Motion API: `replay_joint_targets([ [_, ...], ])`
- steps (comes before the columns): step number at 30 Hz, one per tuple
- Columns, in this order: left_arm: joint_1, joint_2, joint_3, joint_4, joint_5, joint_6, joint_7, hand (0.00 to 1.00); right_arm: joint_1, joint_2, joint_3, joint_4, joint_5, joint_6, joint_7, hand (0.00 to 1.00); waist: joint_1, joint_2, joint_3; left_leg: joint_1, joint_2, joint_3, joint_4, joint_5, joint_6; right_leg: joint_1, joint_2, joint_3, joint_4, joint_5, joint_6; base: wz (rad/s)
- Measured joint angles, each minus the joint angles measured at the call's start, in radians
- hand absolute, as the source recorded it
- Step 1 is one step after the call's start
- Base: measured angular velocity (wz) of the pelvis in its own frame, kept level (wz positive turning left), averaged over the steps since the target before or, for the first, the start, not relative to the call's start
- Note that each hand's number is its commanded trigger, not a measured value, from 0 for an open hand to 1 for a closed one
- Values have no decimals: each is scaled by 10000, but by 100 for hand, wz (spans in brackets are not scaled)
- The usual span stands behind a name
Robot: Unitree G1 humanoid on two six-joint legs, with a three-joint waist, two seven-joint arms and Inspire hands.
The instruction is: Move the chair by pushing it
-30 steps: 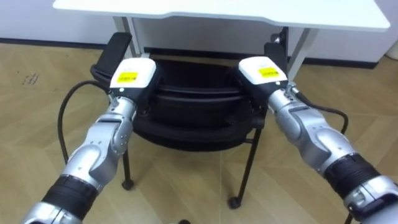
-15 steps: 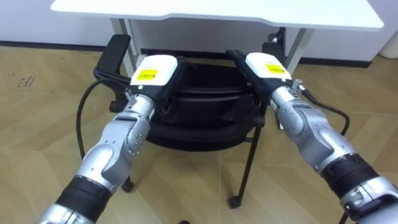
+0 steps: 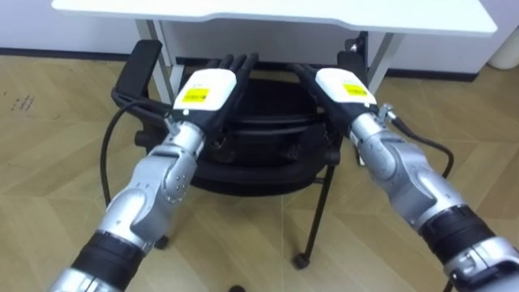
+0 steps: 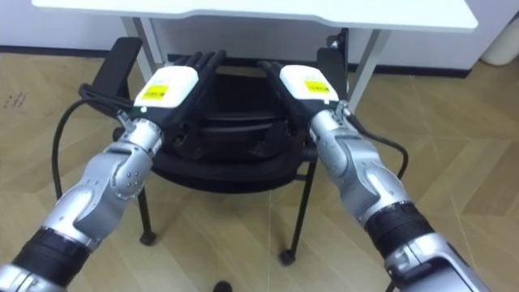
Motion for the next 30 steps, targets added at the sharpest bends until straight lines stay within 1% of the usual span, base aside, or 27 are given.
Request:
replay_joint_targets([
  [1,0,27,11,3,-1,-69,74,0,0,-6,-84,-1,1,-58,-2,0,-1,-3,5,0,2,-1,0,0,0,-2,-1,-4,6,0,0,0],
  [3,-16,229,71,37,-94,-341,202,0,-32,-59,-174,0,1,-195,-3,0,-27,-8,10,3,8,-10,8,1,0,2,18,40,5,1,0,0],
  [5,-95,444,215,99,-54,-662,219,0,-42,-130,-492,4,-124,-572,-19,0,-64,3,17,2,13,-26,33,5,2,10,71,44,14,13,6,0],
  [7,-370,854,266,68,213,-1072,199,0,-51,-412,-862,-34,-514,-940,-15,0,52,5,16,1,64,-11,51,6,1,7,135,72,-3,48,-18,-3],
  [8,-562,1322,264,35,234,-1478,172,0,-87,-914,-927,-179,-517,-1237,-15,0,173,17,22,2,106,-2,46,17,-13,26,152,55,-71,101,-41,-4],
  [9,-801,1649,264,31,249,-1661,172,0,-176,-1451,-929,-402,-517,-1389,-14,0,246,14,23,2,173,-3,45,38,-23,92,202,17,-206,196,-74,-3],
  [10,-929,1814,264,4,323,-1767,167,0,-240,-1705,-989,-600,-520,-1436,-15,0,276,15,24,-2,189,-19,47,46,-34,113,223,1,-265,231,-87,4],
  [11,-1079,2399,269,-636,430,-1954,163,0,-281,-2152,-1590,-1198,-526,-1611,-43,0,378,43,37,-12,181,-56,45,65,-54,222,319,-42,-517,357,-111,0],
  [12,-1539,3175,520,-1837,485,-2163,248,0,-439,-2751,-2369,-1790,-462,-1677,-462,0,500,37,43,-18,206,-123,-2,85,-89,271,381,-55,-740,478,-147,8],
  [13,-2035,3382,811,-2074,476,-2229,500,0,-727,-3029,-2608,-1891,-374,-1619,-715,0,449,56,50,-16,197,-216,-4,96,-98,351,400,-134,-840,507,-130,25],
  [14,-3286,3540,1496,-2032,355,-2060,1384,0,-1592,-3410,-2932,-2033,44,-1313,-1162,0,249,132,86,26,168,-301,-17,98,-97,472,378,-283,-899,515,-114,20],
  [15,-4310,3644,2218,-1988,106,-1748,2355,0,-2337,-3696,-3112,-2419,677,-1146,-1597,0,195,188,77,109,154,-246,-54,92,-84,549,328,-227,-991,534,-68,6],
  [16,-4772,3749,2522,-2016,109,-1680,2770,0,-2486,-3879,-3307,-2792,832,-1166,-1790,0,129,198,58,167,141,-220,-99,81,-70,633,322,-204,-1122,598,-44,-10],
  [17,-5526,4148,2997,-2149,91,-1635,3453,0,-2604,-4379,-3741,-3568,1079,-1271,-2127,0,-59,198,58,320,23,-223,-204,59,-41,876,271,-211,-1426,677,30,-12],
  [18,-5865,4589,3341,-2259,36,-1628,4093,0,-2709,-5068,-3972,-3986,1286,-1409,-2500,0,-121,212,52,544,-34,-40,-294,-30,27,1057,148,-73,-1528,685,95,-17],
  [19,-5911,4854,3455,-2270,-122,-1656,4393,0,-2820,-5411,-4007,-4057,1385,-1497,-2686,0,-126,230,40,653,-55,64,-310,-97,45,1145,153,34,-1565,674,135,-30],
  [20,-5952,5386,3615,-2308,-340,-1671,4868,0,-3072,-6169,-4069,-4035,1686,-1500,-2935,0,-265,278,-14,765,-136,170,-296,-185,88,1265,65,102,-1600,654,200,-18],
  [21,-5963,6002,3720,-2268,-538,-1686,5263,0,-3169,-7054,-4238,-4016,2178,-1487,-3175,0,-340,329,-68,766,-163,237,-283,-236,131,1271,-5,104,-1614,631,242,-12],
  [22,-5966,6374,3732,-2250,-712,-1690,5458,0,-3171,-7556,-4342,-4004,2497,-1475,-3305,0,-372,348,-79,763,-165,278,-284,-258,146,1255,-24,133,-1619,626,254,-12],
  [23,-5971,7192,3762,-2128,-1121,-1671,5751,0,-3241,-8468,-4435,-3891,3117,-1407,-3627,0,-410,355,-97,770,-174,339,-294,-308,152,1251,-37,292,-1679,636,277,-24],
  [24,-6081,7925,3771,-1984,-1681,-1651,6087,0,-3308,-9230,-4462,-3750,3780,-1336,-4066,0,-445,332,-137,769,-143,445,-304,-351,147,1240,-43,432,-1755,656,295,-26],
  [25,-6182,8292,3780,-1917,-1995,-1642,6268,0,-3410,-9620,-4455,-3586,4126,-1374,-4274,0,-441,328,-144,756,-150,502,-304,-373,142,1202,-50,484,-1754,656,295,-31],
  [26,-6402,8996,3944,-1819,-2626,-1637,6594,0,-3697,-10437,-4460,-3356,4707,-1372,-4680,0,-423,338,-201,675,-151,603,-313,-407,111,1067,-101,515,-1748,652,290,-21],
  [27,-6495,9388,4070,-1780,-3029,-1642,6774,0,-3872,-10837,-4484,-3229,5081,-1372,-4893,0,-453,345,-262,599,-144,622,-307,-423,107,1000,-108,515,-1763,652,289,-12],
  [28,-6721,10286,4281,-1554,-4045,-1657,7211,0,-4332,-11653,-4513,-2964,5768,-1374,-5365,0,-591,341,-392,465,-138,628,-306,-443,114,861,-130,501,-1760,650,292,0],
  [29,-7137,11150,4374,-1153,-4926,-1643,7586,0,-4866,-12419,-4528,-2509,6330,-1410,-5857,0,-609,334,-444,435,-149,627,-270,-512,97,836,-159,477,-1761,648,298,-4],
  [30,-7310,11622,4430,-900,-5287,-1632,7728,0,-5162,-12762,-4536,-2267,6577,-1439,-6081,0,-643,316,-492,425,-149,638,-261,-546,83,821,-184,447,-1770,648,298,-14],
])
